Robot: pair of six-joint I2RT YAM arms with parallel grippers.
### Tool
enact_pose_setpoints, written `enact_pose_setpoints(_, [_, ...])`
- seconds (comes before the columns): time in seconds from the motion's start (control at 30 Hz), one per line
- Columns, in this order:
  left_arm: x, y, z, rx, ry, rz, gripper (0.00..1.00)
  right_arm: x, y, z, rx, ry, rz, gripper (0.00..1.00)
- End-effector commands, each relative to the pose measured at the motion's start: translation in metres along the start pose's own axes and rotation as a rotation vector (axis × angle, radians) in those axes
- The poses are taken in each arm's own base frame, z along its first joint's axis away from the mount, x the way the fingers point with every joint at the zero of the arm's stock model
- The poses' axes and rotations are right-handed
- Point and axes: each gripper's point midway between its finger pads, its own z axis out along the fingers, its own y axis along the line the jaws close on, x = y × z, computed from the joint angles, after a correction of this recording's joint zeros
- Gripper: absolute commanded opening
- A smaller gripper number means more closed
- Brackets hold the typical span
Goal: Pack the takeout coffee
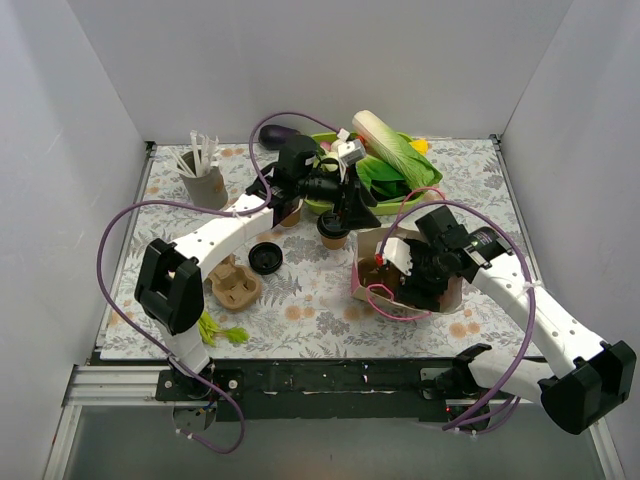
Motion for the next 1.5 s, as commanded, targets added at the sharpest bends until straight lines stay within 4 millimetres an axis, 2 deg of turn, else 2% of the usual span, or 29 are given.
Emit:
enact_pose_setpoints(0.0, [-0.021, -0.027, -0.002, 0.071, -0.019, 0.016, 0.76, -0.011, -0.004, -0.006, 0.021, -0.054, -0.018, 0.98])
enact_pose_setpoints(0.2, [-0.035, -0.029, -0.007, 0.037, -0.047, 0.007, 0.75, -0.017, -0.002, -0.006, -0.001, -0.071, -0.007, 0.98])
enact_pose_setpoints(0.3, [-0.048, -0.042, -0.016, 0.061, -0.06, 0.036, 0.76, -0.017, -0.003, -0.006, 0.0, -0.068, -0.004, 0.97])
enact_pose_setpoints(0.37, [-0.046, -0.049, -0.02, 0.079, -0.042, 0.051, 0.77, -0.017, -0.003, -0.006, -0.001, -0.069, -0.004, 0.97])
enact_pose_setpoints(0.53, [-0.028, -0.051, -0.022, 0.093, 0.001, 0.021, 0.77, -0.019, -0.004, -0.005, -0.002, -0.074, -0.003, 0.97])
enact_pose_setpoints(0.8, [-0.011, -0.026, -0.006, 0.059, 0.036, -0.025, 0.77, -0.023, -0.006, -0.008, 0.005, -0.08, 0.0, 0.97])
enact_pose_setpoints(1.03, [-0.009, 0.006, 0.012, 0.011, 0.034, -0.064, 0.74, -0.024, -0.004, -0.024, 0.013, -0.091, -0.057, 0.97])
enact_pose_setpoints(1.3, [-0.011, 0.028, 0.03, 0.009, 0.019, -0.102, 0.71, -0.012, 0.005, -0.033, 0.007, -0.062, -0.182, 0.97])
enact_pose_setpoints(1.37, [-0.013, 0.029, 0.033, 0.011, 0.015, -0.108, 0.71, -0.019, -0.004, -0.039, 0.064, -0.09, -0.204, 0.96])
enact_pose_setpoints(1.47, [-0.017, 0.025, 0.035, 0.024, 0.011, -0.102, 0.71, -0.039, -0.03, -0.062, 0.218, -0.153, -0.152, 0.95])
